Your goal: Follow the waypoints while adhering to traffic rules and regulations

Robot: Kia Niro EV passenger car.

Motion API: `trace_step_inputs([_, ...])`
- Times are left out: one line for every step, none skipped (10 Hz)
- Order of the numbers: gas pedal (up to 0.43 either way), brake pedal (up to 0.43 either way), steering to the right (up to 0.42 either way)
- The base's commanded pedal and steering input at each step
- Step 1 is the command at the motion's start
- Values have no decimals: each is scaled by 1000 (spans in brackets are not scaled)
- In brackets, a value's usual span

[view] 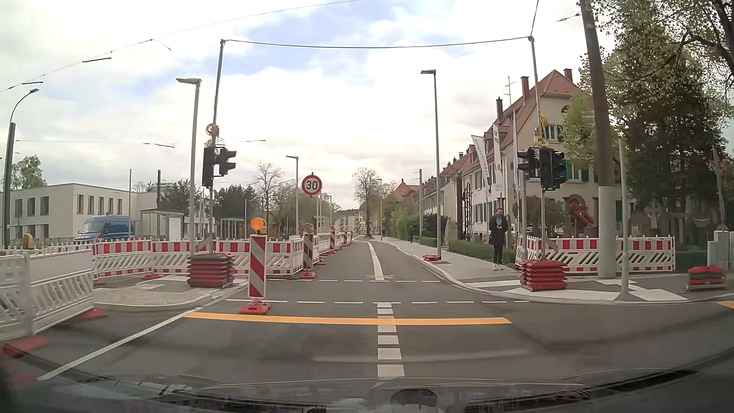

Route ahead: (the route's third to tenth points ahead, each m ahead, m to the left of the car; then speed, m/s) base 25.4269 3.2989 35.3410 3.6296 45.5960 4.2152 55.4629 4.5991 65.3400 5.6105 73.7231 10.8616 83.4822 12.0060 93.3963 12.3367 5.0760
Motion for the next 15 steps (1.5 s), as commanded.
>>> trace_step_inputs([189, 0, -2])
trace_step_inputs([189, 0, -2])
trace_step_inputs([189, 0, -3])
trace_step_inputs([189, 0, -3])
trace_step_inputs([189, 0, -3])
trace_step_inputs([169, 0, -3])
trace_step_inputs([157, 0, -3])
trace_step_inputs([157, 0, -3])
trace_step_inputs([150, 0, -2])
trace_step_inputs([150, 0, -1])
trace_step_inputs([150, 0, -1])
trace_step_inputs([150, 0, -1])
trace_step_inputs([150, 0, -1])
trace_step_inputs([150, 0, -1])
trace_step_inputs([138, 0, -2])
